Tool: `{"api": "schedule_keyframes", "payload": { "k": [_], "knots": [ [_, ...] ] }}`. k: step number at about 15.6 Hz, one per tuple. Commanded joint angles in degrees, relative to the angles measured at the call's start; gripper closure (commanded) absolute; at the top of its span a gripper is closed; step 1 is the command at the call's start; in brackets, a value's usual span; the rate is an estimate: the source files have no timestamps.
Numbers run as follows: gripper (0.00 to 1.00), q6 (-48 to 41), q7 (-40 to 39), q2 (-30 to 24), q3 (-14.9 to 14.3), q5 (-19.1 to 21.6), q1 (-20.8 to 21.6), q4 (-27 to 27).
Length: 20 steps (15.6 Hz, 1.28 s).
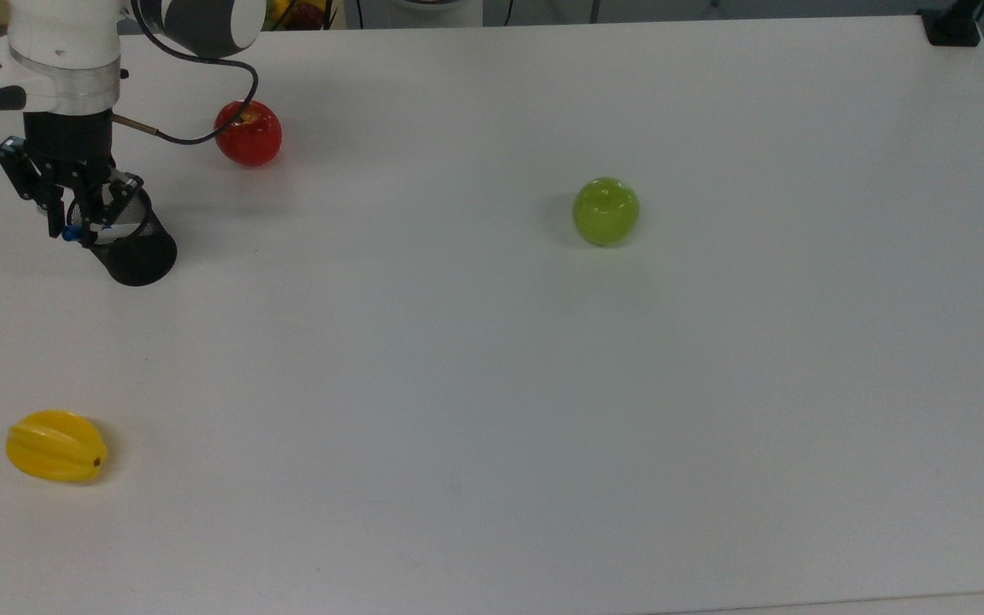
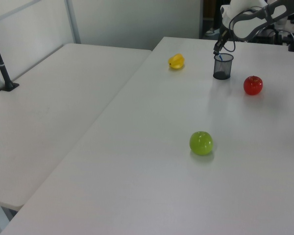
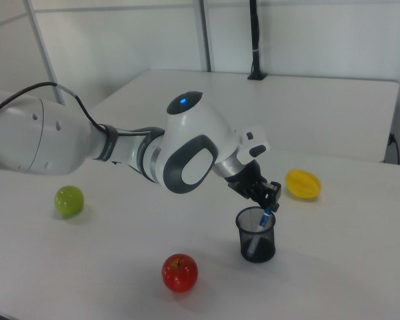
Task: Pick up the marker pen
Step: 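Lift the marker up out of the pen cup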
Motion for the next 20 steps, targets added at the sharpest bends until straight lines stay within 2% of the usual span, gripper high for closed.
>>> {"api": "schedule_keyframes", "payload": {
  "k": [1,3,7,14,17,20],
  "knots": [
    [0.88,1.0,-0.8,-0.8,-0.48,-0.15,0.64,-1.19],
    [1.0,0.82,-0.54,-1.06,-0.48,0.12,0.64,-1.2],
    [1.0,0.65,-0.27,-3.07,-0.48,0.2,0.55,-1.11],
    [1.0,0.56,-0.27,-11.77,-0.48,1.87,0.38,-1.11],
    [1.0,-4.61,-0.53,-15.2,-0.39,6.34,1.25,-0.49],
    [1.0,-10.06,-0.36,-17.49,0.31,7.76,3.44,-0.32]
  ]
}}
